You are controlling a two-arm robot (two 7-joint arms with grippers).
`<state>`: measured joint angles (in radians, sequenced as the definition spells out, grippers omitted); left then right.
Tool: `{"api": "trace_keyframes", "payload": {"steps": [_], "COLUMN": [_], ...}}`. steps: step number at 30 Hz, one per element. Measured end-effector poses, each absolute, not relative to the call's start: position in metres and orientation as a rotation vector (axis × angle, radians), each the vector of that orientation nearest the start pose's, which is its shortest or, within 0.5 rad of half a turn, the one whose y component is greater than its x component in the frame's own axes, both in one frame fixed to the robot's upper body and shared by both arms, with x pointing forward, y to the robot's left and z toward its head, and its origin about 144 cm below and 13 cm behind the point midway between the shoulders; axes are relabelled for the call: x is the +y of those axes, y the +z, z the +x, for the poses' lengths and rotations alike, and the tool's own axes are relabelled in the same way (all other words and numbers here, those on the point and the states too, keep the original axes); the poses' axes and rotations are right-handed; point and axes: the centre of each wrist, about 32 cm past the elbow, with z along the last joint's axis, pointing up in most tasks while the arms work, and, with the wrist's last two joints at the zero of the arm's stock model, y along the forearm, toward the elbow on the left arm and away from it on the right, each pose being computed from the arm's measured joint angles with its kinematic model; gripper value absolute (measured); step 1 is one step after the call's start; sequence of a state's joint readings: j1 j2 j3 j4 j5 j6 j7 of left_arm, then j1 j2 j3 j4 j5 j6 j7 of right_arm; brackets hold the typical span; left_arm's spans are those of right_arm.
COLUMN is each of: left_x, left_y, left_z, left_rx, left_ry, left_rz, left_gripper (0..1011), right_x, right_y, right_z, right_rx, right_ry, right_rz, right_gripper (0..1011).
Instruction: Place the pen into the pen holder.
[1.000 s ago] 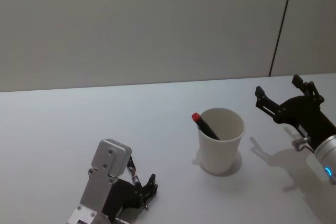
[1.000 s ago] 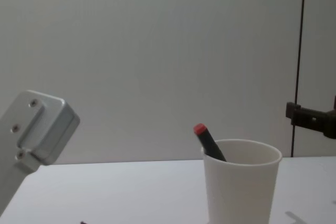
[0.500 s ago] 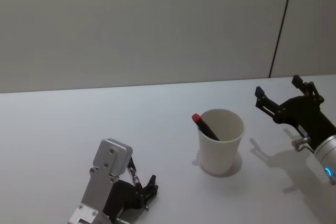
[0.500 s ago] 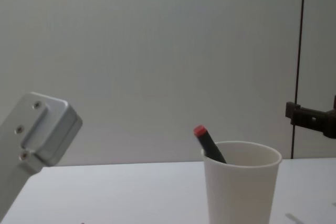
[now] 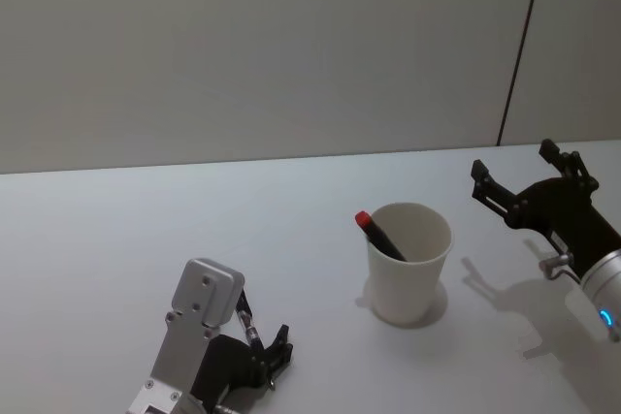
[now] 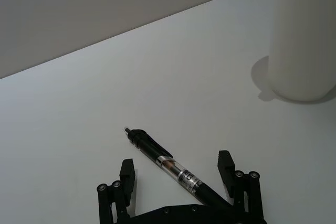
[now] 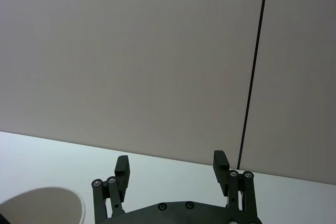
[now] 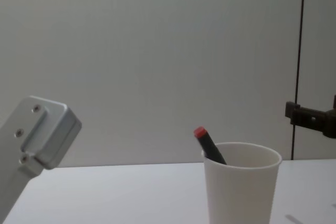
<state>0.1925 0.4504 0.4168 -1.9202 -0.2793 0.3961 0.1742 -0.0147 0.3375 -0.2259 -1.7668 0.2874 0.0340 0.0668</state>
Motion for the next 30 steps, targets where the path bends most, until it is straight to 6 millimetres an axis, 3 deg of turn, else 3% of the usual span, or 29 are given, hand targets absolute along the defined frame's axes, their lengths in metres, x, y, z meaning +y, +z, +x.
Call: {"api": "trace_keyframes", "payload": {"steps": [6, 15, 30], "left_x": [0.1961, 0.1956, 0.1954], "left_y": [1.1606, 1.1598, 1.1590], "left_z": [0.3672, 0.3667, 0.3664], "left_rx": [0.158, 0.165, 0.167], "left_ry": [1.217, 1.209, 1.209], "left_rz": [0.423, 0.421, 0.422], "left_gripper": [995, 768, 654], "right_x": [-0.2371, -0.2371, -0.2371], "right_y": [1.1888, 1.1887, 1.1887], "right_z": [0.4433, 0.4433, 0.4433], "right_rx": [-0.075, -0.075, -0.075], "right_ry": [-1.229, -1.229, -1.229], "right_rz": [0.026, 0.026, 0.026], "right_gripper": [1001, 1001, 1001]}}
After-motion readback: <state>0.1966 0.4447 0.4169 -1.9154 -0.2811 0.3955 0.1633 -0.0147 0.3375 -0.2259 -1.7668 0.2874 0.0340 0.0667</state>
